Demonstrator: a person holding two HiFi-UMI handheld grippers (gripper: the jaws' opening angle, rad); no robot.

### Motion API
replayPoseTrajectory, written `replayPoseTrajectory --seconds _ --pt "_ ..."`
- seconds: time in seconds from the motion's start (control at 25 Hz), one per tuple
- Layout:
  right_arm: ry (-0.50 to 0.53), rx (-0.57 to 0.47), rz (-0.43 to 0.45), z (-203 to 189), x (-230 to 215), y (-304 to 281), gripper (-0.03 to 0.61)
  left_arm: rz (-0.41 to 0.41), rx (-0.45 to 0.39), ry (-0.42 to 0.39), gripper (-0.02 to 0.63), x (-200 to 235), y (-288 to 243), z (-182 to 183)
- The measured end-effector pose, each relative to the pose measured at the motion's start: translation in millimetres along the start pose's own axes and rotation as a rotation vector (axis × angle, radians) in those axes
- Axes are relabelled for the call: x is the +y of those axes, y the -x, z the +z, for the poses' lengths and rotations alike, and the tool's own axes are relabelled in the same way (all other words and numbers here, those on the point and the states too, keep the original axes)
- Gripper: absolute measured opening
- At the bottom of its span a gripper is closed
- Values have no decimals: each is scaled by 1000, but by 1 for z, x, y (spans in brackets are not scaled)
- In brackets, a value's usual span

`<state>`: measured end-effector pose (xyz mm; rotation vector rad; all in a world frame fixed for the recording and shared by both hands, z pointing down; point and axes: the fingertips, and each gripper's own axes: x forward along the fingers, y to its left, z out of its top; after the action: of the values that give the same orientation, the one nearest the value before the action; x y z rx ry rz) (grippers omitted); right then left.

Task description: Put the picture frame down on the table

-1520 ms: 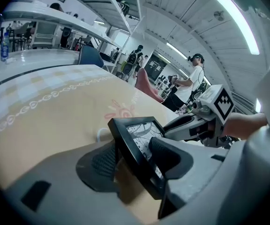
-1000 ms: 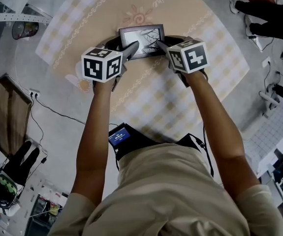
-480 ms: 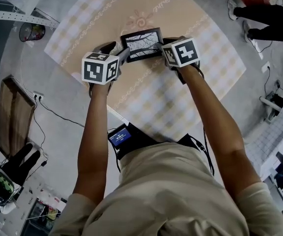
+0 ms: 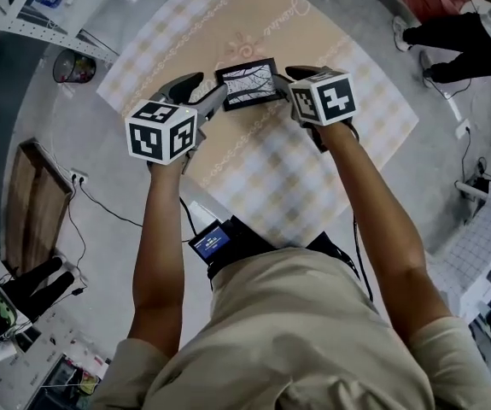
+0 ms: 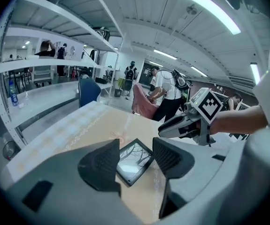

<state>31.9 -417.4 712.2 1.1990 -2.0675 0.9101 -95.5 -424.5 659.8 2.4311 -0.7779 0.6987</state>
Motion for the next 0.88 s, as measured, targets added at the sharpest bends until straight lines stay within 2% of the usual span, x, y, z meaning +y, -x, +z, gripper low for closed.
replayPoseTrajectory --seconds 0.2,0.44,0.56,0.64,0.68,0.8,0.88 --pt "30 -151 49 29 22 68 66 -20 -94 -49 216 -43 46 30" --pt "87 -288 114 45 54 159 25 -28 -205 -105 183 -102 106 57" --pt "125 -344 143 42 72 209 16 -29 -259 -129 125 -138 138 62" --pt "156 -388 164 32 83 249 12 -36 -316 -146 47 -171 160 63" --pt "174 -412 172 27 87 269 11 -41 -351 -155 28 -188 171 65" --pt "232 -463 191 28 103 306 5 -47 -442 -181 8 -212 200 73" --pt "264 -477 207 33 114 317 5 -44 -465 -197 6 -213 216 76"
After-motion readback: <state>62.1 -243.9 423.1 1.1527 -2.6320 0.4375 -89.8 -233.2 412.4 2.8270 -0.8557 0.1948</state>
